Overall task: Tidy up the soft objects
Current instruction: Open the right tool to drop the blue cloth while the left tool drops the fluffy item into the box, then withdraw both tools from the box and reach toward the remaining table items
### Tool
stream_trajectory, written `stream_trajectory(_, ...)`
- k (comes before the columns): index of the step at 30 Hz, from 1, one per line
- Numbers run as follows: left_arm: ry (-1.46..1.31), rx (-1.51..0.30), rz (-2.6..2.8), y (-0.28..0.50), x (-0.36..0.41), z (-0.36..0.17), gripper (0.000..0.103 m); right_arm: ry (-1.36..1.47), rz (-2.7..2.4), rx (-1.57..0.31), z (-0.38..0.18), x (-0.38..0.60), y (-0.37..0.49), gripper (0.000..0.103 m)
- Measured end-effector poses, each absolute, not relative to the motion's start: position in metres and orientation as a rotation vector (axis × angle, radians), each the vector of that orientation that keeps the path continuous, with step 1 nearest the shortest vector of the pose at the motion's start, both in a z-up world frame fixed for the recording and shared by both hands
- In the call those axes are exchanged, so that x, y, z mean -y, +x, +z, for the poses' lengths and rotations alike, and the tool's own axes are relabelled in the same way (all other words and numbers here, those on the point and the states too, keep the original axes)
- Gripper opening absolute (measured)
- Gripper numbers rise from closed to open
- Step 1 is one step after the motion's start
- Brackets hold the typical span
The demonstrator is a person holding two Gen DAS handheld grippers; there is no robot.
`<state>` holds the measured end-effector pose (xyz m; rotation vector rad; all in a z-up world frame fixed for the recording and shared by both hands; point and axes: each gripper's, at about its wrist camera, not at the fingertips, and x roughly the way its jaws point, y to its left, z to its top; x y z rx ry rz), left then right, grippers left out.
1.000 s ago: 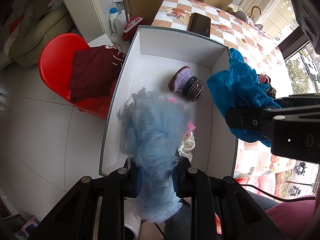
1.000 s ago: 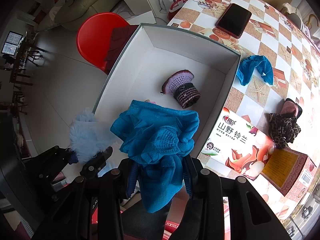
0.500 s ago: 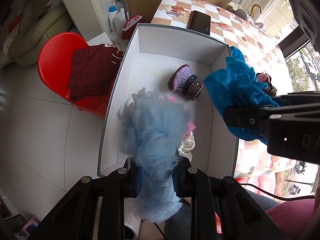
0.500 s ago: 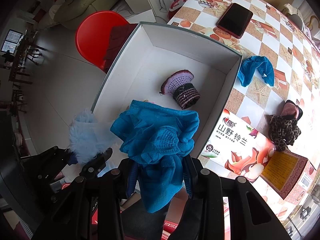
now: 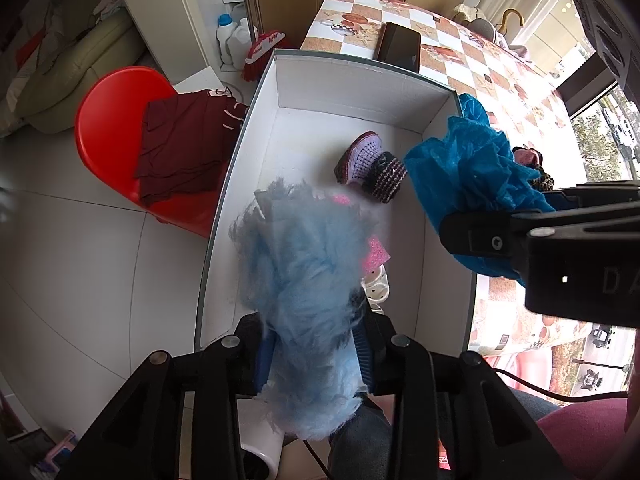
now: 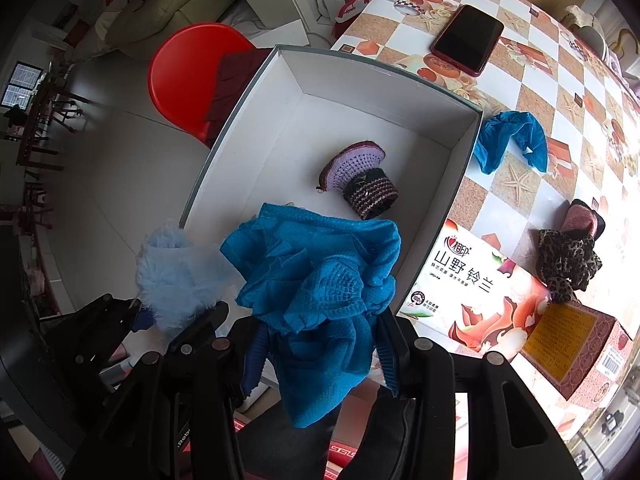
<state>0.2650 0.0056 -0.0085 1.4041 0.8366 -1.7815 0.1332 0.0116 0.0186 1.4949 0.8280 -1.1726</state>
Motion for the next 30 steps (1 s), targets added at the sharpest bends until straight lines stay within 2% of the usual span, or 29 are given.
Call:
stream_trajectory(1,1.399,-0.832,-1.782,0.265,-0.006,-0.008,0.048,1.494,-1.180,-0.824,0.019,-0.012,0.132,0.059)
stream_trajectory(3,1.385,-0.825,-1.785,0.266,-0.006,-0.005,0.061,1.493,-1.187,-0.821,0.020,-0.011,0.131,0.059)
stream_trajectory(5,1.378,-0.824,-1.788,0.266,-0.006,-0.004,0.071,1.500,-1.191,-0.821,0.020,-0.011,0.130,0.071)
stream_trajectory(6,1.377,-0.824,-1.788,0.266,-0.006,-0.004,0.076,1.505,-1.193,-0.815,0.020,-0.012,0.130,0.086)
stream_trajectory(7,1.378,-0.824,-1.787,0.265,-0.006,-0.004,0.078,1.509,-1.198,-0.804,0.020,-0.013,0.129,0.088)
stream_trajectory(11,1.403,-0.839,-1.776,0.264,-0.006,-0.008,0.083,1.525,-1.206,-0.791,0.020,-0.015,0.126,0.088)
stream_trajectory(13,1.404,-0.859,-1.776,0.265,-0.005,-0.010,0.091,1.540,-1.202,-0.795,0.017,-0.017,0.125,0.088)
stream_trajectory(15,1.421,-0.884,-1.744,0.264,-0.001,-0.013,0.103,1.553,-1.209,-0.798,0.015,-0.019,0.124,0.088)
stream_trajectory(18,1.389,-0.946,-1.749,0.268,0.003,-0.012,0.103,1.571,-1.223,-0.806,0.013,-0.022,0.120,0.103)
stream_trajectory(30,1.419,-0.906,-1.769,0.250,0.007,-0.007,0.103,1.671,-1.238,-0.703,0.011,-0.040,0.094,0.103)
